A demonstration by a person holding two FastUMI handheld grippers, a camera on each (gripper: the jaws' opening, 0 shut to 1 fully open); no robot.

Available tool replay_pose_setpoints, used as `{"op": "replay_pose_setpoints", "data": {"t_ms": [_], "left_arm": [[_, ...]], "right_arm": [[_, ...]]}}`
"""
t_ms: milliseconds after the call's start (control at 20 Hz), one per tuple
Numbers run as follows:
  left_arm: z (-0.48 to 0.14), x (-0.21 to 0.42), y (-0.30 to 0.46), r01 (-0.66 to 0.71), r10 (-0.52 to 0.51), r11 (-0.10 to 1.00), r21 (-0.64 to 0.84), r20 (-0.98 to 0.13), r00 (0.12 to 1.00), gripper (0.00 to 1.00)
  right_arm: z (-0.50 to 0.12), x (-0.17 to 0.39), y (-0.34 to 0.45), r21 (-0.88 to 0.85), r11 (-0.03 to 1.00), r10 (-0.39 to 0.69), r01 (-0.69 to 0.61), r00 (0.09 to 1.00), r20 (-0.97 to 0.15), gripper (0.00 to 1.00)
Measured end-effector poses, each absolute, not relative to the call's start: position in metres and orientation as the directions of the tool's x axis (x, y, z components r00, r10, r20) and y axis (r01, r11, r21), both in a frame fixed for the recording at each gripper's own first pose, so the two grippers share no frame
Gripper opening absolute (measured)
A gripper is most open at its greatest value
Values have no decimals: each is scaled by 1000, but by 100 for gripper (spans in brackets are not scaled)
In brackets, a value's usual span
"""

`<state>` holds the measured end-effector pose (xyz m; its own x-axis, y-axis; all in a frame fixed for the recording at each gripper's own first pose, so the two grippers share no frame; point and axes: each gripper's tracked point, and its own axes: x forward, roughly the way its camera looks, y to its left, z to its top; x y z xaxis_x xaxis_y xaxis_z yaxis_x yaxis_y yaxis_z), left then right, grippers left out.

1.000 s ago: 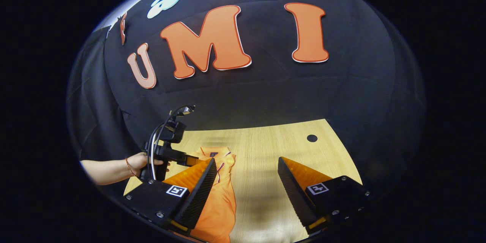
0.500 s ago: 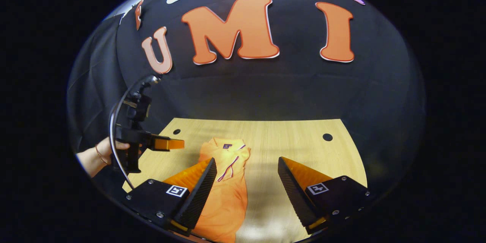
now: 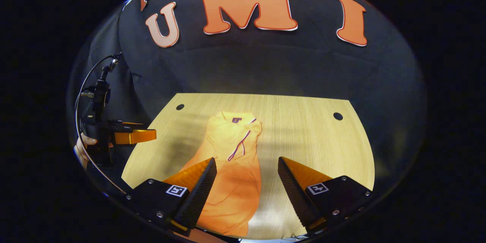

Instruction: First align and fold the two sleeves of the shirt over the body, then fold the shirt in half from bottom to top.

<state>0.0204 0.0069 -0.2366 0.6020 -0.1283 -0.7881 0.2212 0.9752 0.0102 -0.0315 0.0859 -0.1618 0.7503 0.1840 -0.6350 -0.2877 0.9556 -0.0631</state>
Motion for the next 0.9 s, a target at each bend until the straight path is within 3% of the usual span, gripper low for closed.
{"op": "replay_pose_setpoints", "data": {"t_ms": [450,900], "left_arm": [[-312,-106,30,252,-123,968,-14,-898,422,99],[-351,-175,46,232,-60,973,-9,-975,212,99]], "right_arm": [[-258,-104,80,-88,951,101,-296,567,-817,99],[-344,-178,67,-96,956,18,-277,384,-923,99]]}}
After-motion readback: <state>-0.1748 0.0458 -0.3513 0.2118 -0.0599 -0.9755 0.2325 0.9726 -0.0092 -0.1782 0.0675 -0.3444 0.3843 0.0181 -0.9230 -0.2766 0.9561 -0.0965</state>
